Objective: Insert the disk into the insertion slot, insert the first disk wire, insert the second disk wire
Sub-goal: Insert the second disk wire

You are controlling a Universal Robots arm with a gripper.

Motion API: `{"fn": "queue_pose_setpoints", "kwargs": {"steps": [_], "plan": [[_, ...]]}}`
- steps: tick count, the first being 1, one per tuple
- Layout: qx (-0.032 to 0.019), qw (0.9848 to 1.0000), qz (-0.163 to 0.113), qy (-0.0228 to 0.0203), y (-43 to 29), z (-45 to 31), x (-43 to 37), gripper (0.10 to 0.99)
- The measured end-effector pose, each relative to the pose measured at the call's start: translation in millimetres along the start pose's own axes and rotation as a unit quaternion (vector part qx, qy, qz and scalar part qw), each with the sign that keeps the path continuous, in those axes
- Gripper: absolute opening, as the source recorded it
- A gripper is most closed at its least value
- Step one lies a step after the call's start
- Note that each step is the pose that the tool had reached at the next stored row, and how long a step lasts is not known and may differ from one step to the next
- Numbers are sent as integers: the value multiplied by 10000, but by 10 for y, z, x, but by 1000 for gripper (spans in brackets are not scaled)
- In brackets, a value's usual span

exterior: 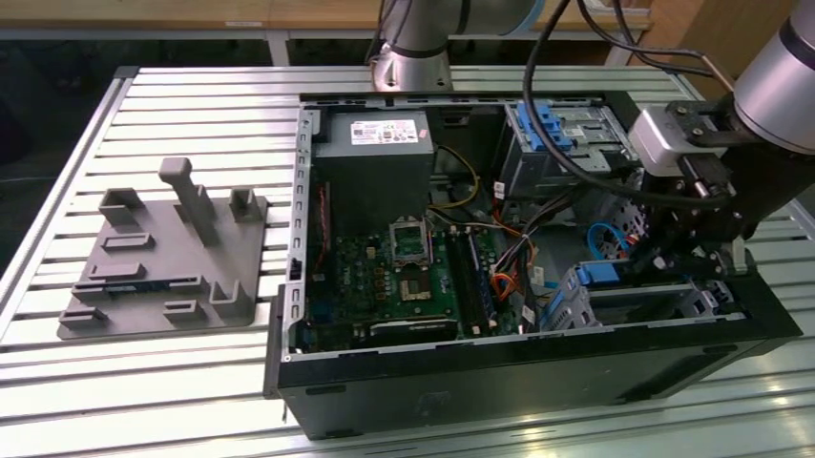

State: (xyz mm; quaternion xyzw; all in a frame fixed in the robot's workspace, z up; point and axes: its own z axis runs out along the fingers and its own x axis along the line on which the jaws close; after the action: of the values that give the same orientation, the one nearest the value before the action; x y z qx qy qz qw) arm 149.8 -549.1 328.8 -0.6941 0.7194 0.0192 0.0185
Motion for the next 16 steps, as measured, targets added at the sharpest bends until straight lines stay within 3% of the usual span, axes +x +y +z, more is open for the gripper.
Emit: {"fn": "queue_pose_setpoints", "kwargs": {"steps": [8, 16], "plan": [[0, 10000, 0, 1, 1, -124, -7, 231], [0, 10000, 1, 7, 2, -380, -27, 216]]}}
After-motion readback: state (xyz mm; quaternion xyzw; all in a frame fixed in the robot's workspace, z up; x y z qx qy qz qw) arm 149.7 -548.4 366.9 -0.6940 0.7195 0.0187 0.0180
